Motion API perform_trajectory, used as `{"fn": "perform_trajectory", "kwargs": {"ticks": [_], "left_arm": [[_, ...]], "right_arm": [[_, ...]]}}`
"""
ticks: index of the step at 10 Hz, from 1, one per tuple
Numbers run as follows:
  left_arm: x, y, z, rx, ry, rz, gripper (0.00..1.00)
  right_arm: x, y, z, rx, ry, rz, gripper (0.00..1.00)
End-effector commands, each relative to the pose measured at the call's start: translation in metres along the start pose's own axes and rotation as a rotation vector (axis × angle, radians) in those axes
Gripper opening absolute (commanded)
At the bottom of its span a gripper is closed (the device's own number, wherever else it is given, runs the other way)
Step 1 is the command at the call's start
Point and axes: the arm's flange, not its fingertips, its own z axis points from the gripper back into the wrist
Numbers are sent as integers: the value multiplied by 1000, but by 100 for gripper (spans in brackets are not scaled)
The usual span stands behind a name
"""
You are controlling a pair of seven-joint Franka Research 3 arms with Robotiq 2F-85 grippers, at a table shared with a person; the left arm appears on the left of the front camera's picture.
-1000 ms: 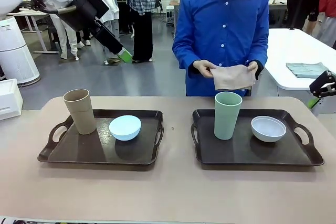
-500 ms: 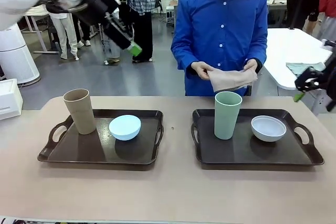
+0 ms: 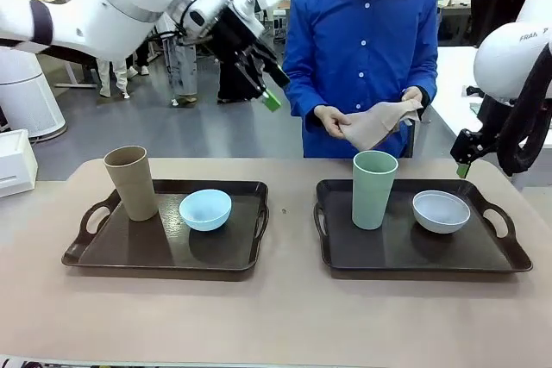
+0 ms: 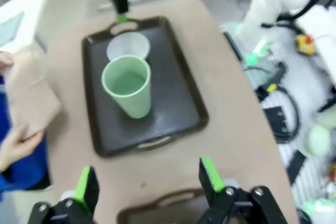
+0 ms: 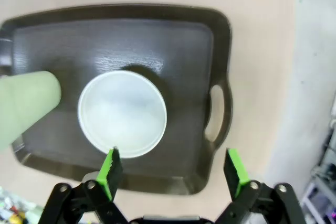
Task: Set up a tray with a mat and arrange the tableware.
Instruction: Pick up the Picnic Bowl and Reusable plastic cup from the Handle tray in front of the human's position and hold them in the air.
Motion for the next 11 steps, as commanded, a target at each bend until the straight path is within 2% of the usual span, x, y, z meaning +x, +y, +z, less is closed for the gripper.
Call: {"fn": "perform_trajectory", "kwargs": {"ticks": [1, 3, 4, 5, 8, 10, 11], "left_arm": [[8, 8, -29, -83, 62, 15, 100], [10, -1, -54, -59, 30, 84, 100], [17, -12, -45, 24, 2, 130, 100], [6, -2, -61, -98, 27, 36, 100], [6, -2, -61, -98, 27, 36, 100], [5, -3, -74, -64, 10, 92, 100], [-2, 1, -80, -87, -64, 113, 100]], "right_arm": [[4, -1, -12, 57, -51, 40, 100], [3, -2, -19, 150, -73, 27, 100], [-4, 1, -13, 179, -98, 1, 100], [6, 1, -15, 75, -43, 26, 100], [6, 2, -14, 111, -55, 17, 100], [10, 2, -30, 170, 41, 83, 100], [10, 2, -37, 178, 66, 86, 100]]}}
